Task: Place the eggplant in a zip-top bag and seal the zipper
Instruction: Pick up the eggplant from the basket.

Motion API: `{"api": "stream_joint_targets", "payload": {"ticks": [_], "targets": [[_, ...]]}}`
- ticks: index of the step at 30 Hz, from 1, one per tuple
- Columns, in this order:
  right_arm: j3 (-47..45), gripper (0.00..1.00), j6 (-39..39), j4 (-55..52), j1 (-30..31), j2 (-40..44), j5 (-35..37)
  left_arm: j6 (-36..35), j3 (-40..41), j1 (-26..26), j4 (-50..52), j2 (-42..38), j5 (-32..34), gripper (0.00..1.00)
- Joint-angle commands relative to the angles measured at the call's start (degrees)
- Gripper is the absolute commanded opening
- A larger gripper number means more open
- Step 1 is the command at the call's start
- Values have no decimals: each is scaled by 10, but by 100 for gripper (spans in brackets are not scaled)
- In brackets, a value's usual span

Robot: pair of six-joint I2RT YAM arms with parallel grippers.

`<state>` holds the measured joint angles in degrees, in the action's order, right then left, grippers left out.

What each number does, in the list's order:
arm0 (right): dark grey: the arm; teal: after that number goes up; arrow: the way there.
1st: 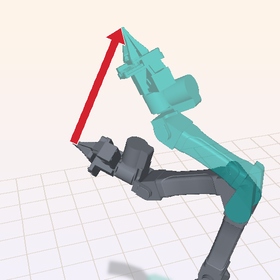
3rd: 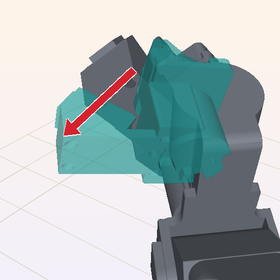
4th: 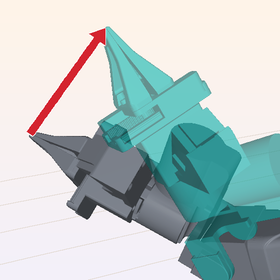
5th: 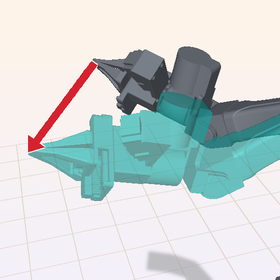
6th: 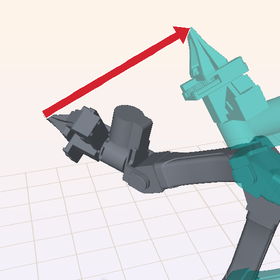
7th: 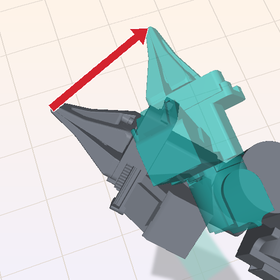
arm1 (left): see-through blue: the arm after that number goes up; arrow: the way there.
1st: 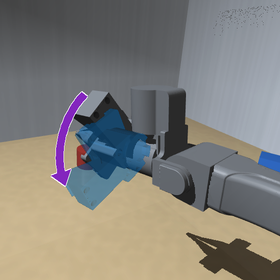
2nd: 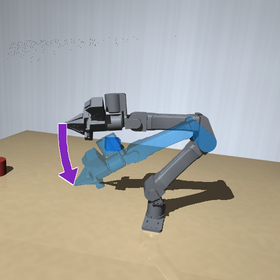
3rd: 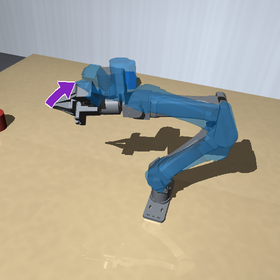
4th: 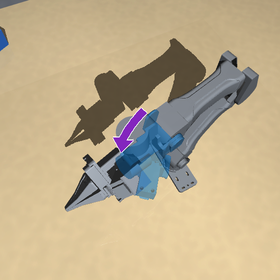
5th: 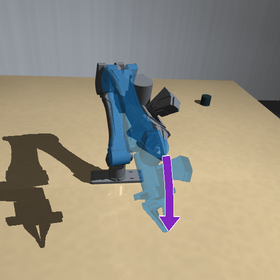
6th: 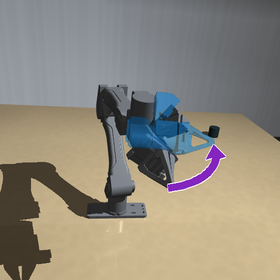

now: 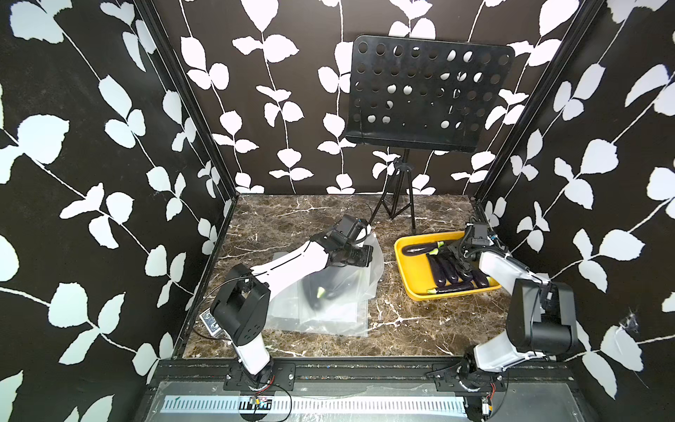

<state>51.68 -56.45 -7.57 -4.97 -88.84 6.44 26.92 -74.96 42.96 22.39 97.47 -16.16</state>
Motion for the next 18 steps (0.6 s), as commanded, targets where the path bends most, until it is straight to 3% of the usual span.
{"api": "stream_joint_targets", "payload": {"ticks": [1,18], "targets": [[-35,63,-77,106,-6,1,-19,-11,-3,-4,-1,-12,-9,0],[-10,63,-160,153,-15,-91,-65,-11,-13,-10,6,-6,-11,0]]}}
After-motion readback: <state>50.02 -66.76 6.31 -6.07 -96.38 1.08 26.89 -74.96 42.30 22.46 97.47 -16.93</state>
